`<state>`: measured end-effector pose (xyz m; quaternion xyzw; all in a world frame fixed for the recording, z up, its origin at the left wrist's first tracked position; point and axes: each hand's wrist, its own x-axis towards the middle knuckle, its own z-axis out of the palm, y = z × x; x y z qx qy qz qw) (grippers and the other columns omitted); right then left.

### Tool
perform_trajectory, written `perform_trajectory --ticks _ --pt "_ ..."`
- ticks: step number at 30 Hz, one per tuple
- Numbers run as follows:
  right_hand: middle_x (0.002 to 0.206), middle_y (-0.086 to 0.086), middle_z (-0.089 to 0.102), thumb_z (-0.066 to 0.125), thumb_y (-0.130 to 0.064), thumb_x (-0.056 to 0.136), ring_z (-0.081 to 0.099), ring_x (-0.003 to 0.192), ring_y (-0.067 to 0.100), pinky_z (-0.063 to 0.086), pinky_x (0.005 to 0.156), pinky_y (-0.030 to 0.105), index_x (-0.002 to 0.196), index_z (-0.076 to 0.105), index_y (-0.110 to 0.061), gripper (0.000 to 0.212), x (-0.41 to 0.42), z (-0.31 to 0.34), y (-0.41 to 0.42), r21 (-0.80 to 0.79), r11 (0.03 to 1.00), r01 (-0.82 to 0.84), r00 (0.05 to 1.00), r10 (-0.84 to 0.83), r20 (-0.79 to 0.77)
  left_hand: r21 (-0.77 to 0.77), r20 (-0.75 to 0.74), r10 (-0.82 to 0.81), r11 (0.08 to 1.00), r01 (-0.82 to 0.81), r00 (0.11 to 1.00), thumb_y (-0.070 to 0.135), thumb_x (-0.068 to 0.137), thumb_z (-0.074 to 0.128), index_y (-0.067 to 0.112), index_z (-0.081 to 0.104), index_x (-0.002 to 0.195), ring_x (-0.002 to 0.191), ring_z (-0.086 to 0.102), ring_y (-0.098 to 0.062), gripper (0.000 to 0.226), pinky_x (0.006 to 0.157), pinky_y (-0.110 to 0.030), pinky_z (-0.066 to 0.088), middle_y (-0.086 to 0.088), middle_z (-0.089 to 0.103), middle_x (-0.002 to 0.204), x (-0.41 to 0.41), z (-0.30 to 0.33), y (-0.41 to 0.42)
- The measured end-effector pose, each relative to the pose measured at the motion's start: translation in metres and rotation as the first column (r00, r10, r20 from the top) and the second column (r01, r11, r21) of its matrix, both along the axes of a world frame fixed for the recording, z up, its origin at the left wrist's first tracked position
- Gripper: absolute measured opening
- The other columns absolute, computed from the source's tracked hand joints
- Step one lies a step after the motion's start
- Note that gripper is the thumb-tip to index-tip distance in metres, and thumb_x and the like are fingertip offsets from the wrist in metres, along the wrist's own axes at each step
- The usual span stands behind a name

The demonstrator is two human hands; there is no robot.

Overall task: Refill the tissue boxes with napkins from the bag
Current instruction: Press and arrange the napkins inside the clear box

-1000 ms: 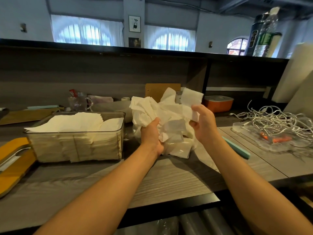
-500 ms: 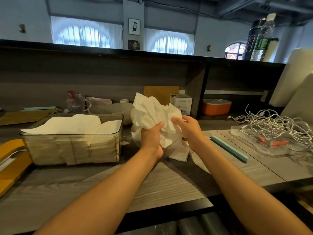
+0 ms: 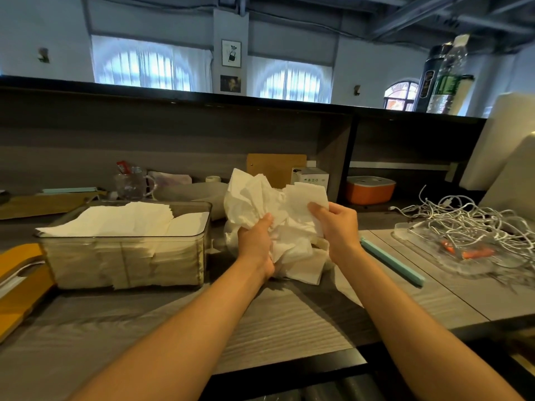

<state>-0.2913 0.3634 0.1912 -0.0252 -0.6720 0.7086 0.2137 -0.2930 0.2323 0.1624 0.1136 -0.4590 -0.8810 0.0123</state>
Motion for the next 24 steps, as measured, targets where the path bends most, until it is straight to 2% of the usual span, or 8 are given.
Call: perform_trajectory --ticks 3,5,7,10,14,17,20,24 --pt "0.096 -0.001 0.064 0.067 -0.021 0.091 0.061 0.098 0.022 0.053 0.077 0.031 0.084 0.063 -0.023 0.008 0.001 0.008 0.011 -0.160 0.981 0.109 0.994 -0.113 -0.015 -0.047 0.055 -0.028 0.998 0.030 0.998 0.029 0.092 0.067 0.027 0.053 0.132 0.104 0.063 -0.033 0.043 0.084 -0.050 0.055 -0.008 0.064 0.119 0.002 0.001 -0.007" --pt "0.098 -0.004 0.061 0.064 -0.023 0.094 0.062 0.098 0.019 0.057 0.078 0.033 0.092 0.060 -0.024 0.005 0.005 0.018 0.020 -0.316 0.947 0.064 0.994 -0.088 -0.061 -0.076 0.093 -0.135 0.987 0.142 0.987 0.031 0.090 0.066 0.025 0.055 0.130 0.101 0.064 -0.034 0.043 0.078 -0.048 0.056 -0.010 0.067 0.115 0.005 0.005 -0.012" --pt "0.100 -0.003 0.062 0.060 -0.024 0.097 0.065 0.089 0.015 0.060 0.066 0.026 0.107 0.059 -0.022 0.010 0.010 0.025 0.023 -0.373 0.926 -0.067 0.992 0.021 -0.126 -0.125 0.114 -0.237 0.960 0.251 0.965 0.032 0.091 0.063 0.019 0.060 0.122 0.092 0.065 -0.032 0.034 0.071 -0.043 0.055 -0.012 0.069 0.102 0.011 0.010 -0.015" --pt "0.100 0.000 0.066 0.058 -0.025 0.097 0.068 0.087 0.014 0.059 0.068 0.028 0.105 0.060 -0.024 0.009 0.014 0.025 0.011 -0.208 0.956 -0.204 0.974 0.177 -0.141 -0.088 0.095 -0.324 0.939 0.332 0.941 0.038 0.093 0.059 0.016 0.066 0.115 0.090 0.066 -0.032 0.032 0.077 -0.041 0.055 -0.013 0.071 0.099 0.012 0.011 -0.018" --pt "0.102 -0.002 0.064 0.055 -0.024 0.099 0.064 0.096 0.020 0.055 0.075 0.030 0.109 0.058 -0.021 0.011 0.003 0.009 -0.009 0.174 0.969 -0.176 0.982 0.186 -0.042 -0.056 0.047 -0.344 0.937 0.346 0.938 0.053 0.093 0.054 0.020 0.064 0.112 0.095 0.065 -0.033 0.040 0.083 -0.045 0.054 -0.014 0.071 0.103 0.013 0.013 -0.014" --pt "0.095 0.001 0.058 0.046 -0.021 0.102 0.058 0.088 0.017 0.047 0.068 0.025 0.111 0.057 -0.016 0.015 -0.004 -0.001 -0.017 0.253 0.944 -0.210 0.978 0.202 0.059 -0.218 0.021 -0.334 0.918 0.330 0.942 0.059 0.091 0.057 0.025 0.064 0.117 0.100 0.063 -0.023 0.043 0.082 -0.037 0.055 -0.004 0.070 0.108 0.011 0.010 -0.010" --pt "0.086 0.003 0.057 0.042 -0.014 0.101 0.054 0.079 0.014 0.042 0.065 0.025 0.097 0.059 -0.015 0.017 -0.008 -0.005 -0.016 0.279 0.931 -0.234 0.971 0.209 0.115 -0.353 0.009 -0.305 0.890 0.288 0.952 0.043 0.088 0.070 0.021 0.064 0.123 0.107 0.065 -0.023 0.042 0.095 -0.044 0.055 -0.004 0.070 0.115 0.011 0.006 -0.006" --pt "0.100 0.000 0.064 0.052 -0.018 0.100 0.061 0.092 0.013 0.052 0.079 0.026 0.113 0.065 -0.013 0.019 -0.008 -0.001 -0.008 0.340 0.928 -0.152 0.985 0.171 -0.024 -0.289 -0.009 -0.224 0.934 0.212 0.975 0.027 0.092 0.067 0.018 0.061 0.117 0.097 0.069 -0.033 0.027 0.077 -0.046 0.060 -0.012 0.070 0.111 0.010 0.005 -0.007"
